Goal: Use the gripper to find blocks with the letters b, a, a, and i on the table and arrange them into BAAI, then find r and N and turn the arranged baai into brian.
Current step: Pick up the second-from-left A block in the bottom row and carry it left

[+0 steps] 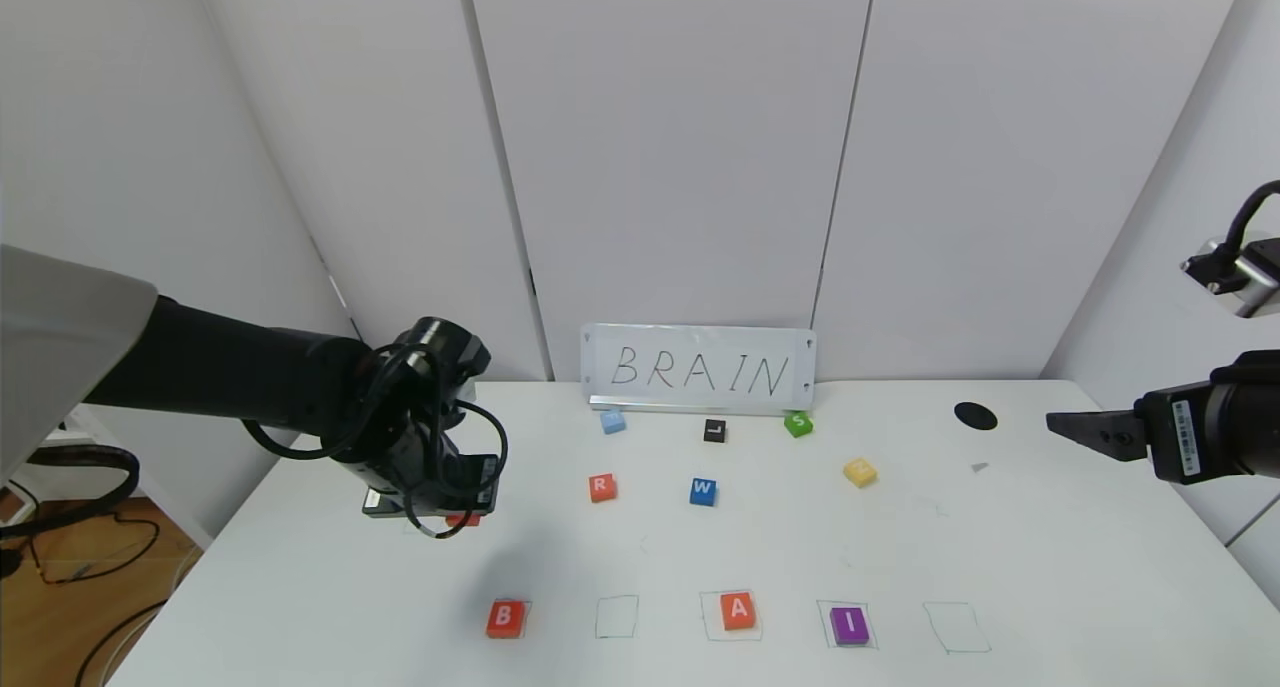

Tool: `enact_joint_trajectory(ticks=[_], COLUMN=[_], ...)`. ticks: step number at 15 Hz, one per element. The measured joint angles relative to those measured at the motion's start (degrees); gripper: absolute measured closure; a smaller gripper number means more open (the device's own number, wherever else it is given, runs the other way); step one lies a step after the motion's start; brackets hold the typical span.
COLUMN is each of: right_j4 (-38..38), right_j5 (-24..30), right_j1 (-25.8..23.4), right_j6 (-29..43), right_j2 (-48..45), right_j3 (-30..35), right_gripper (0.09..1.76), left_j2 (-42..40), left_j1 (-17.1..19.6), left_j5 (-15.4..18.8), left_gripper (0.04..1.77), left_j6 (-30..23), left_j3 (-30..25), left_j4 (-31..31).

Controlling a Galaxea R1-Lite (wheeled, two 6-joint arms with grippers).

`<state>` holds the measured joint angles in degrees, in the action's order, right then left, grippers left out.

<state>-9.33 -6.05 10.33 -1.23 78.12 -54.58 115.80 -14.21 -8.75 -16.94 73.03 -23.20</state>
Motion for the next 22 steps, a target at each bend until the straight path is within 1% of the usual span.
enact_joint_trajectory(ticks=[4,8,15,17,22], right_j4=[0.0,0.02,0.0,0.0,0.07], right_j5=[-0.02,-0.02,-0.02,0.0,-0.09], right_j1=[0.04,0.11,0.22,0.3,1.0], right_j6=[-0.02,-0.05,-0.07,-0.07,-0.32], right_j2=[0.0,0.0,0.13,0.3,0.63], right_j3=[0.04,0.12,0.17,0.23,0.87], right_gripper=[0.14,0.14,0.14,0.14,0.14], left_j2=[0.88,2.28,7.17,8.46,10.58], left_j1=[4.52,7.14,9.59,10.42,12.85], left_j5=[1.5,1.83,1.83,1.84,2.08], left_gripper=[1.3,1.3,1.3,1.3,1.3], left_j6=[5.29,8.68,10.79,12.15,13.03], left_j3=[-0.07,0.94,5.39,5.74,5.71], left_j4=[0.0,-0.01,-0.33,-0.28,0.21])
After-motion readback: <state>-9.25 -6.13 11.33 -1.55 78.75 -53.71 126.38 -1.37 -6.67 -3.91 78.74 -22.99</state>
